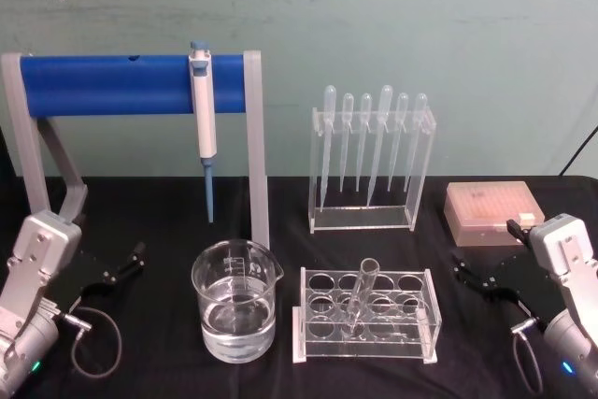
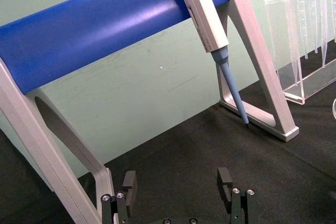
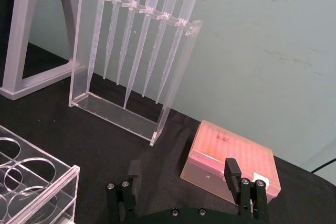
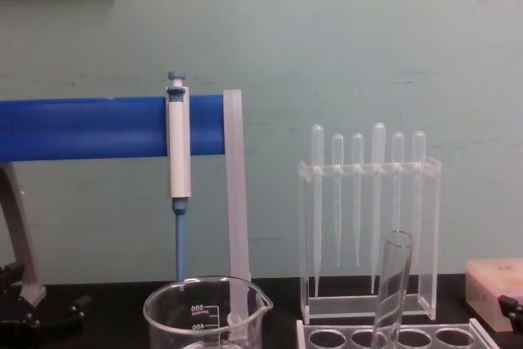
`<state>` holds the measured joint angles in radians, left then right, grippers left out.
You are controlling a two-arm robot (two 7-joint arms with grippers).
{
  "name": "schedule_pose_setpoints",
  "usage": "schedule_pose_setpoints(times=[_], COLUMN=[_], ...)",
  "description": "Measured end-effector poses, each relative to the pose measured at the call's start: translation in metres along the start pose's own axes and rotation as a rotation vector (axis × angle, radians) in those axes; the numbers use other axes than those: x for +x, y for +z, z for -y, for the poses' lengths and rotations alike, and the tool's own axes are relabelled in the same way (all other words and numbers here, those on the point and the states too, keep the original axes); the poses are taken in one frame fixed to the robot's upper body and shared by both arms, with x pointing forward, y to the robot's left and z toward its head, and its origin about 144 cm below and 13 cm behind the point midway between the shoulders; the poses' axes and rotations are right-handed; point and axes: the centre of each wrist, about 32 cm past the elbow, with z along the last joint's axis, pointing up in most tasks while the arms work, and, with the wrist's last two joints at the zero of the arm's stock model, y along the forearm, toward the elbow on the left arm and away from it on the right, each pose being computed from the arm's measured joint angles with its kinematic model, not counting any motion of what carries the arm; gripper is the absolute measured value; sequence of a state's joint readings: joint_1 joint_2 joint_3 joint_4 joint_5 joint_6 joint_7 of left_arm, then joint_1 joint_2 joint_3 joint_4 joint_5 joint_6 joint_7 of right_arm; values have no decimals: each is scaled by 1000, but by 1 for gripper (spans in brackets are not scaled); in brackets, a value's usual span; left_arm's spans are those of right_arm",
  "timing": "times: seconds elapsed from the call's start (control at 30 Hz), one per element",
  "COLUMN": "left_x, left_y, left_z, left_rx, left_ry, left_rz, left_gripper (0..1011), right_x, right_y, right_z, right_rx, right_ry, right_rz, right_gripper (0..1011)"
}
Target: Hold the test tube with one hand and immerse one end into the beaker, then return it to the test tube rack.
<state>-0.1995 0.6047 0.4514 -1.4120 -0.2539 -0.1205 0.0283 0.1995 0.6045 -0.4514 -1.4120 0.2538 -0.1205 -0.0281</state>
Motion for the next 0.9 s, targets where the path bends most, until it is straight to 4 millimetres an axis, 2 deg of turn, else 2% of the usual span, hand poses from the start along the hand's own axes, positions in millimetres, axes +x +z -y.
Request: schedule_pose_setpoints(times=[0.9], left_x=[0], left_y=[0], left_z=[0], left_rx=[0], left_ry=[0], left_rz=[0], left_gripper=[1000], right_x=[0], right_y=[0], right_z=[0], right_rx=[0], right_ry=[0], right_rz=[0], right_gripper=[1000])
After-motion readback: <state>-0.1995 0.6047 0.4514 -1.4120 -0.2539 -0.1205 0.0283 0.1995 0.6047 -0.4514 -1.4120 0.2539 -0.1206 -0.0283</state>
